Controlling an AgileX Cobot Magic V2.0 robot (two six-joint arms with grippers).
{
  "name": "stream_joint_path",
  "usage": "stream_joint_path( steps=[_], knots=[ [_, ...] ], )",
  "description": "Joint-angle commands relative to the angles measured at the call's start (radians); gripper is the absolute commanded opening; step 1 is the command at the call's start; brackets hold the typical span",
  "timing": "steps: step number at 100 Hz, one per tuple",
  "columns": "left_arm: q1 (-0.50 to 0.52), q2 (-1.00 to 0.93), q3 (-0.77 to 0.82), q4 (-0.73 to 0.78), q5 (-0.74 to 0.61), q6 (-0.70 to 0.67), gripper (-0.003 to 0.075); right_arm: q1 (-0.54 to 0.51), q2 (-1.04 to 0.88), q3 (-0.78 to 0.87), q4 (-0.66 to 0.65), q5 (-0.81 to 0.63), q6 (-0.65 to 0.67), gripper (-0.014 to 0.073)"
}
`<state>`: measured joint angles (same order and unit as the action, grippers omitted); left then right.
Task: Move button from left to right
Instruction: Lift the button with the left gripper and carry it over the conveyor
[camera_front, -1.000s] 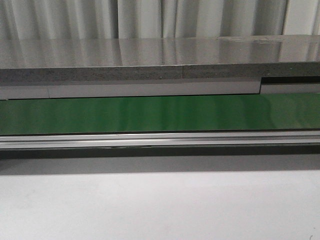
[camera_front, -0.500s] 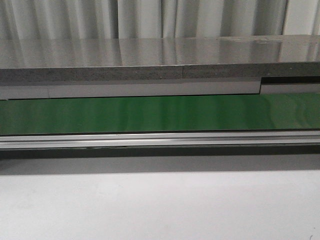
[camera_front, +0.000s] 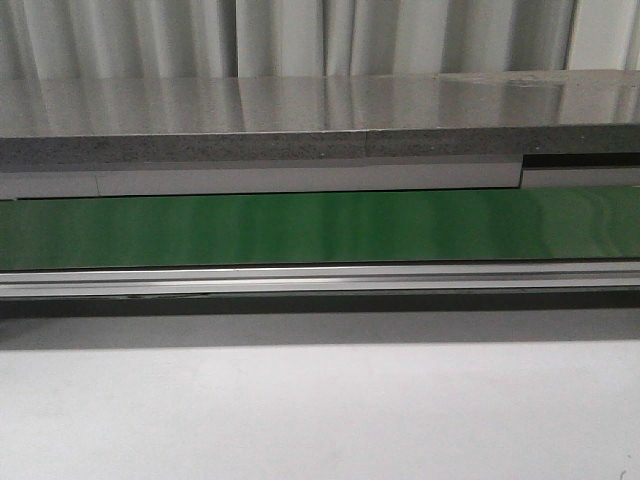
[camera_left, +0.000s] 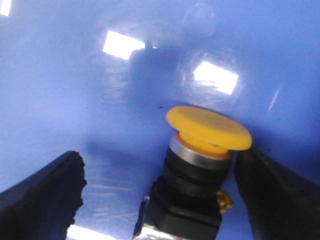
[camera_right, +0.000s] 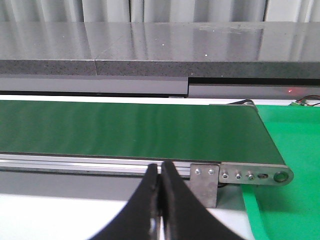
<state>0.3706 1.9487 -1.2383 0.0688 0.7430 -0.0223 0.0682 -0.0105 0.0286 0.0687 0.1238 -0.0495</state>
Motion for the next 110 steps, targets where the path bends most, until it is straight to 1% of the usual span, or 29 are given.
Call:
stream_joint_path(
  steps=[1,14,21,28,38,46,55,66,73,85,110],
  knots=[
    [0.0,-0.033,-0.017,-0.017,-0.001,-0.002,0.0456,-0.001,-0.02,-0.015,-0.004,-0.086,-0.006,-0.0068],
    [0.0,-0.037,-0.032,-0.022,0.023,-0.002,0.0246,-0.001,-0.02,-0.015,-0.004,-0.086,-0.006,-0.0068],
    [0.0,-0.044,-0.052,-0.023,0.038,-0.002,0.0156,-0.001,-0.02,-0.015,-0.004,-0.086,-0.006,-0.0068],
    [0.0,-0.055,-0.077,-0.027,0.059,-0.002,0.0086,-0.001,-0.02,-0.015,-0.004,-0.086,-0.006,-0.0068],
    [0.0,-0.089,-0.108,-0.027,0.081,-0.002,0.0025,-0.001,-0.02,-0.015,-0.004,-0.086,-0.006,-0.0068],
    [0.0,-0.128,-0.128,-0.032,0.091,-0.002,0.0001,-0.001,-0.02,-0.015,-0.004,-0.086,-0.006,-0.0068],
    [0.0,-0.176,-0.138,-0.093,0.099,0.004,-0.0013,-0.001,-0.02,-0.015,-0.004,-0.086,-0.006,-0.0068],
    [-0.01,-0.229,-0.138,-0.223,0.13,0.111,-0.0013,-0.001,-0.02,-0.015,-0.004,-0.086,-0.006,-0.0068],
    [-0.03,-0.243,-0.138,-0.26,0.155,0.146,-0.0013,-0.001,-0.02,-0.015,-0.004,-0.086,-0.006,-0.0068],
    [-0.078,-0.243,-0.138,-0.266,0.186,0.148,-0.0013,-0.001,-0.02,-0.015,-0.004,-0.086,-0.006,-0.0068],
    [-0.181,-0.241,-0.138,-0.262,0.188,0.15,-0.0012,-0.001,-0.02,-0.015,-0.004,-0.086,-0.006,-0.0068]
  ],
)
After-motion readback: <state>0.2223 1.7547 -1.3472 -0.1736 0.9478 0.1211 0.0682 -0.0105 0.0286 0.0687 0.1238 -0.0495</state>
